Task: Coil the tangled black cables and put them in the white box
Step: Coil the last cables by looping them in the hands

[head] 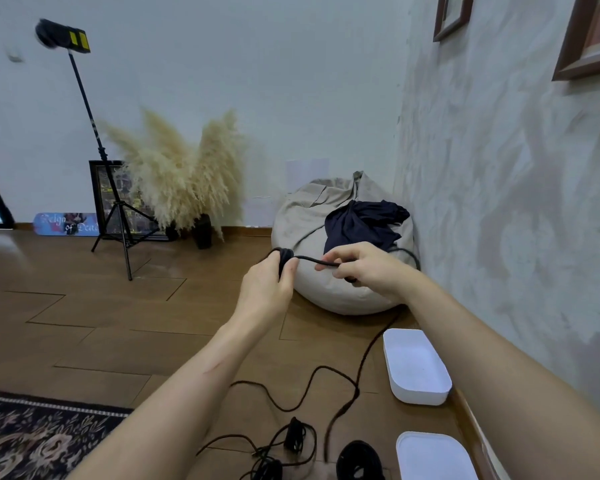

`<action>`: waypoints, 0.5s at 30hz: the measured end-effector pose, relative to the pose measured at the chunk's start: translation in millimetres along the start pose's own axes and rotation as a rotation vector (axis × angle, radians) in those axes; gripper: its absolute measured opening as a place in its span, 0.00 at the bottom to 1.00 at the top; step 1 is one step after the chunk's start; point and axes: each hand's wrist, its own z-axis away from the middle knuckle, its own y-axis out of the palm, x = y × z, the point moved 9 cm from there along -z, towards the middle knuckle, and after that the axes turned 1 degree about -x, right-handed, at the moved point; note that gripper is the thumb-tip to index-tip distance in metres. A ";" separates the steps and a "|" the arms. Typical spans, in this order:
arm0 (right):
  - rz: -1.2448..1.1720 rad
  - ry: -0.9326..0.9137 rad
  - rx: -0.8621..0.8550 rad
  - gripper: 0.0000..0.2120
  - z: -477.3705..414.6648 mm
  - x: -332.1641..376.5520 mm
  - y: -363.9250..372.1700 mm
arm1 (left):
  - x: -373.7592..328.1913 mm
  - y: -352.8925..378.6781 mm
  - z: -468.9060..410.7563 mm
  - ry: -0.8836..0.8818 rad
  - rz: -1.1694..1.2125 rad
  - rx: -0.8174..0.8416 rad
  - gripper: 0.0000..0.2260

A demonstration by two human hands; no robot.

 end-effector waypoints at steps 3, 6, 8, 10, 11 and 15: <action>-0.111 0.004 0.082 0.17 -7.3 11.6 -5.4 | -9.7 -14.4 -12.8 0.033 -0.007 -0.040 0.17; -0.197 0.016 0.154 0.18 -19.7 33.5 -20.0 | -30.2 -37.3 -33.6 0.084 -0.032 -0.102 0.17; -0.208 -0.006 0.144 0.20 -32.1 62.2 -43.8 | -55.4 -59.7 -56.6 0.144 -0.039 -0.152 0.17; -0.218 -0.053 0.122 0.21 -45.2 99.5 -70.5 | -83.4 -87.9 -84.0 0.199 -0.045 -0.217 0.16; -0.227 -0.076 0.119 0.21 -50.3 118.1 -81.5 | -96.9 -103.1 -96.2 0.226 -0.042 -0.251 0.15; -0.161 -0.098 0.101 0.23 -62.3 156.0 -98.4 | -122.8 -141.2 -124.5 0.261 -0.095 -0.352 0.16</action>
